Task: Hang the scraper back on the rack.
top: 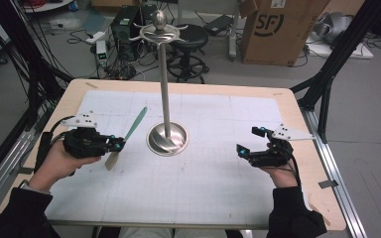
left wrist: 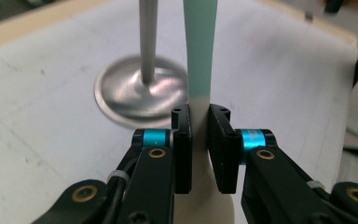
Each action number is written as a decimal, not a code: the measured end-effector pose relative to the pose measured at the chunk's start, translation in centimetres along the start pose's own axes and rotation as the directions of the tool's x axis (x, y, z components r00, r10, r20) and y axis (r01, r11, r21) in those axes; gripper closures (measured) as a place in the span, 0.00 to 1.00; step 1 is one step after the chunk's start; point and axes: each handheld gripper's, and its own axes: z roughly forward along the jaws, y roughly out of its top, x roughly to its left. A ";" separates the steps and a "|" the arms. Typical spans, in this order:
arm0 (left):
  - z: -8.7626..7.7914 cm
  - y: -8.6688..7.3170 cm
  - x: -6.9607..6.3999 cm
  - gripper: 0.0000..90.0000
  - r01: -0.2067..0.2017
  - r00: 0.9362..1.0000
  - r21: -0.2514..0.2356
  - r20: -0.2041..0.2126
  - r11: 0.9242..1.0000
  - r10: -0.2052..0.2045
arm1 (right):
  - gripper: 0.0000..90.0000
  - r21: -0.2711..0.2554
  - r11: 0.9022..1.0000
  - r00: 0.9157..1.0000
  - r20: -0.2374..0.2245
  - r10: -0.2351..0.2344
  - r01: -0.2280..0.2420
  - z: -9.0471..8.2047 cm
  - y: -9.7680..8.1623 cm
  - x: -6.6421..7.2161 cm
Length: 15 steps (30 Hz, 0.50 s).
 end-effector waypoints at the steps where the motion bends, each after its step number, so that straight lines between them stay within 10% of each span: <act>1: -0.2 0.3 0.1 0.89 0.004 1.000 -0.028 0.005 1.000 -0.003 | 0.07 0.000 1.000 1.000 0.000 0.002 -0.002 0.0 0.0 0.0; 15: -2.4 5.1 1.1 0.89 -0.024 1.000 -0.254 -0.011 0.967 0.022 | 0.07 -0.002 1.000 1.000 -0.001 0.007 -0.007 -0.1 -0.1 -0.1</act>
